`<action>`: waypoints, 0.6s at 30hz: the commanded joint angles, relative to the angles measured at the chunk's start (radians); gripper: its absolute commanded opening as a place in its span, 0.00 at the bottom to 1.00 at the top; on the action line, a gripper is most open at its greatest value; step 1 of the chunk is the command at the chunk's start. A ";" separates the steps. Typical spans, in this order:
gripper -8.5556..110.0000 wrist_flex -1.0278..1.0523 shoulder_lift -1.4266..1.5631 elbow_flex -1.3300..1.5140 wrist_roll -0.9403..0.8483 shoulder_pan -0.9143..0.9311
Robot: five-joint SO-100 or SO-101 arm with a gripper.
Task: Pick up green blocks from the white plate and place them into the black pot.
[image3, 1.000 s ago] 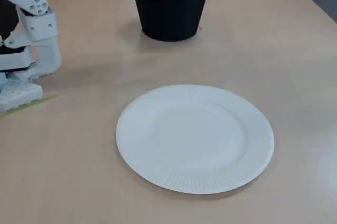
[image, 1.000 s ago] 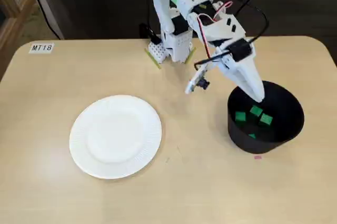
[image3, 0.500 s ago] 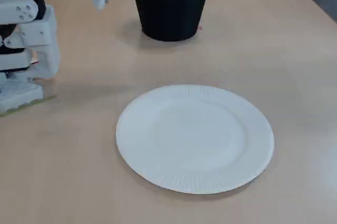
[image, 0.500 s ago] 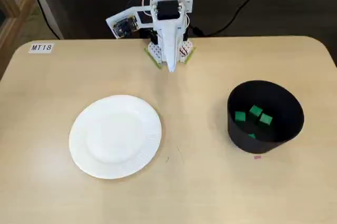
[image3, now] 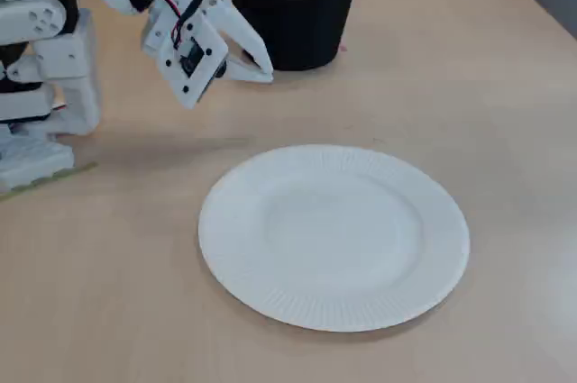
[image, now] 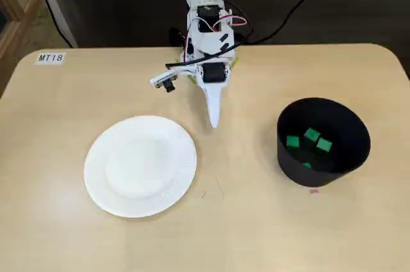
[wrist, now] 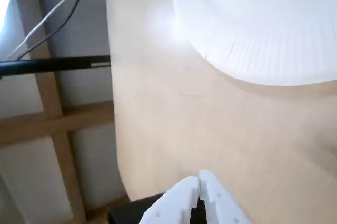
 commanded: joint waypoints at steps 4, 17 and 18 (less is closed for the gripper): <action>0.05 -0.046 0.009 0.031 -0.006 0.008; 0.05 -0.058 0.009 0.034 -0.006 0.008; 0.05 -0.058 0.009 0.034 -0.006 0.008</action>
